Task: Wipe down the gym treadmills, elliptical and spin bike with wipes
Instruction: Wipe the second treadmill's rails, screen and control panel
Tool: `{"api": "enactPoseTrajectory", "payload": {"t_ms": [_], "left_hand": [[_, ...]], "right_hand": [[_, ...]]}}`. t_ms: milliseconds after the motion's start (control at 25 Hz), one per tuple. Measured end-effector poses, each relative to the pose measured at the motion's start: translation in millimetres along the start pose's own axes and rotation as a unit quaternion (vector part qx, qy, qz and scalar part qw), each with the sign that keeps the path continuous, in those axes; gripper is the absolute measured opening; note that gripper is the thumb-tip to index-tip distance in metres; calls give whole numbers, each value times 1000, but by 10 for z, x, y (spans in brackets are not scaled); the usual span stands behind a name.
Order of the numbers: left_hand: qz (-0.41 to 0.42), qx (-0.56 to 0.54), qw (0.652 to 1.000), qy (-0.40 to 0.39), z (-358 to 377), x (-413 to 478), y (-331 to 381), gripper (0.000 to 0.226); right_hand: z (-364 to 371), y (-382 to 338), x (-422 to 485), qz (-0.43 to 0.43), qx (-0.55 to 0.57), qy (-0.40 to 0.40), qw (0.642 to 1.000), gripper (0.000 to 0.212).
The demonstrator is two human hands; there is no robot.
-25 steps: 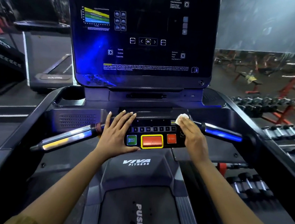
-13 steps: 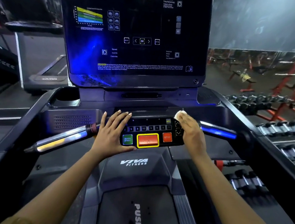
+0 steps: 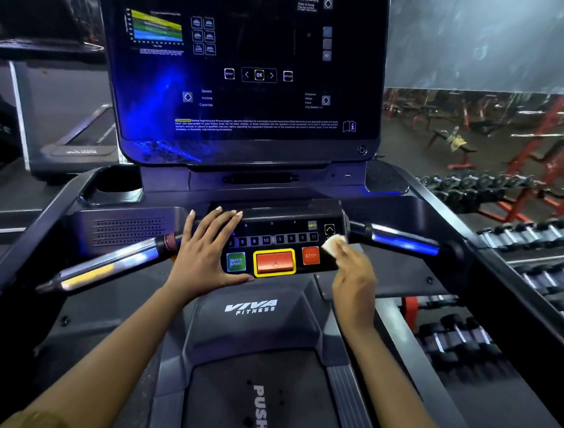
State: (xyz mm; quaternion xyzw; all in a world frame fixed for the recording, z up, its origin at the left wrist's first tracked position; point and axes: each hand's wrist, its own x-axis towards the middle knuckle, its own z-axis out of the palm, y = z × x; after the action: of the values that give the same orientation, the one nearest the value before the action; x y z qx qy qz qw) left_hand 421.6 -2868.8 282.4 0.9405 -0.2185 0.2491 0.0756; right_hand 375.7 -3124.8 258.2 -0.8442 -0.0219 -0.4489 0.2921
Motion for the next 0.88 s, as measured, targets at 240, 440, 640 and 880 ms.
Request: {"api": "enactPoseTrajectory", "payload": {"t_ms": [240, 440, 640, 880], "left_hand": [[-3, -2, 1000, -13, -14, 5, 5, 110], [2, -8, 1000, -5, 9, -1, -4, 108], [4, -11, 1000, -3, 33, 11, -22, 107], [12, -19, 999, 27, 53, 3, -19, 105]], "right_hand": [[32, -172, -47, 6, -103, -50, 993, 36], [163, -443, -212, 19, -36, -99, 994, 33], [68, -268, 347, 156, -51, -12, 986, 27], [428, -776, 25, 49, -119, -60, 990, 31]]}}
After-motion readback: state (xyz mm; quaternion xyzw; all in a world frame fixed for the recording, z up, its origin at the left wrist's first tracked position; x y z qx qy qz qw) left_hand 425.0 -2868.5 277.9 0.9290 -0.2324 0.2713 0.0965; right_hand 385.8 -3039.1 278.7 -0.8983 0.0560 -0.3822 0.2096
